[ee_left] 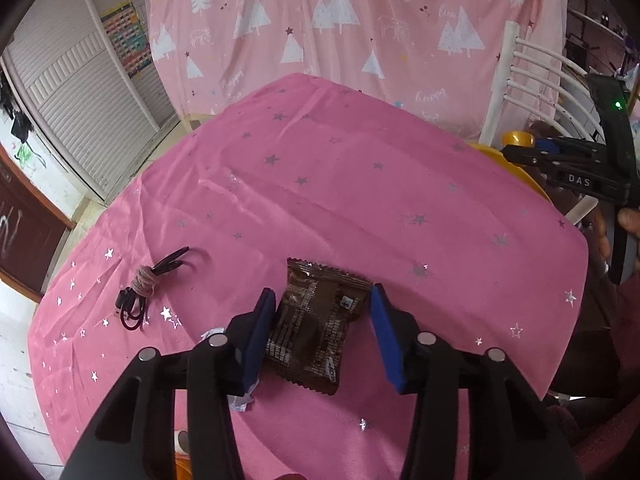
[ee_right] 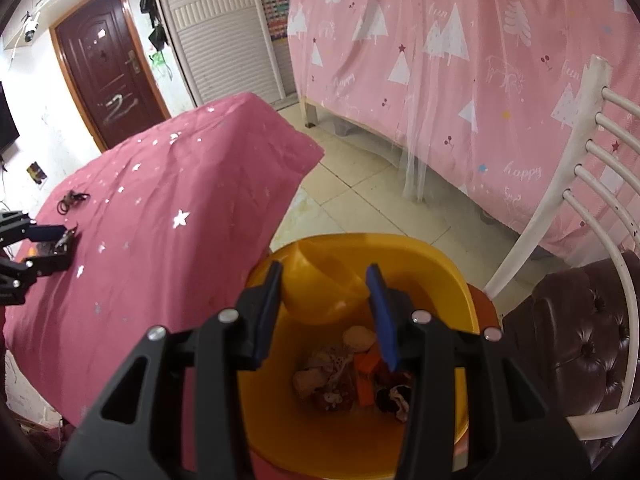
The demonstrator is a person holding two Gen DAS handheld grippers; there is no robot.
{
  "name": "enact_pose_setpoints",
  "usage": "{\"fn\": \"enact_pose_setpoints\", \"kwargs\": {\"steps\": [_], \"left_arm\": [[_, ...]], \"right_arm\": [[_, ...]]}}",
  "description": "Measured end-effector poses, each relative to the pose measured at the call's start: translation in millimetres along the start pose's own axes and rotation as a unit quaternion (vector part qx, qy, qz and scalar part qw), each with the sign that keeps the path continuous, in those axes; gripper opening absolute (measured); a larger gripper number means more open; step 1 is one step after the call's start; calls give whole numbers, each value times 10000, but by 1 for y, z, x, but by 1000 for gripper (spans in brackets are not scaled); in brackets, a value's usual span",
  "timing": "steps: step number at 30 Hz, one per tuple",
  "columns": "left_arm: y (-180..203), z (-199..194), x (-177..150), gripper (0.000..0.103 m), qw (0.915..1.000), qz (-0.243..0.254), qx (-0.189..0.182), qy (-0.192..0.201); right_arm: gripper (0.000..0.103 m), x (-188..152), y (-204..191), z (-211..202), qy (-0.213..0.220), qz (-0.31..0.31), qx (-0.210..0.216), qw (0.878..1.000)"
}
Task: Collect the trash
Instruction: 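Carry the wrapper and orange cup to the yellow bin and open both tools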
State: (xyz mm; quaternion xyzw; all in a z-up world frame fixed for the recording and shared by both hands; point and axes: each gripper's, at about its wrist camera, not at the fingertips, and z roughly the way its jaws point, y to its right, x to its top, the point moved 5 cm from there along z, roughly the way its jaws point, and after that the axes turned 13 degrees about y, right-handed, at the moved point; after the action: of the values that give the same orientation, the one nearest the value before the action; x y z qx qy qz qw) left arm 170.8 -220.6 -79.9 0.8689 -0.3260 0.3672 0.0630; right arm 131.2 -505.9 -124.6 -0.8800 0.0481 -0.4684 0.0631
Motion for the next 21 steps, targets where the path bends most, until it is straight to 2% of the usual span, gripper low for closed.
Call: {"fn": "enact_pose_setpoints", "kwargs": {"steps": [5,6,8,11,14,16,21], "left_arm": [[-4,1,0,39,9995,-236,-193,3],[-4,2,-1,39,9994,-238,-236,-1],[-3,2,-2,39,9996,-159,-244,53],[2,-1,-4,37,9998,-91,-142,147],[4,-8,-2,28,9995,-165,-115,248],[4,-15,3,27,9988,-310,-225,309],[15,-25,21,27,9981,-266,-279,490]], "right_arm": [[42,-2,6,2,-47,31,-88,9999],[45,-2,7,2,-55,41,-95,9999],[59,-2,7,3,-56,48,-101,9999],[62,-2,6,3,-49,28,-104,9999],[65,-2,8,3,-36,60,-126,9999],[66,-2,11,2,-11,118,-146,9998],[66,1,17,-2,69,245,-193,9995]]}}
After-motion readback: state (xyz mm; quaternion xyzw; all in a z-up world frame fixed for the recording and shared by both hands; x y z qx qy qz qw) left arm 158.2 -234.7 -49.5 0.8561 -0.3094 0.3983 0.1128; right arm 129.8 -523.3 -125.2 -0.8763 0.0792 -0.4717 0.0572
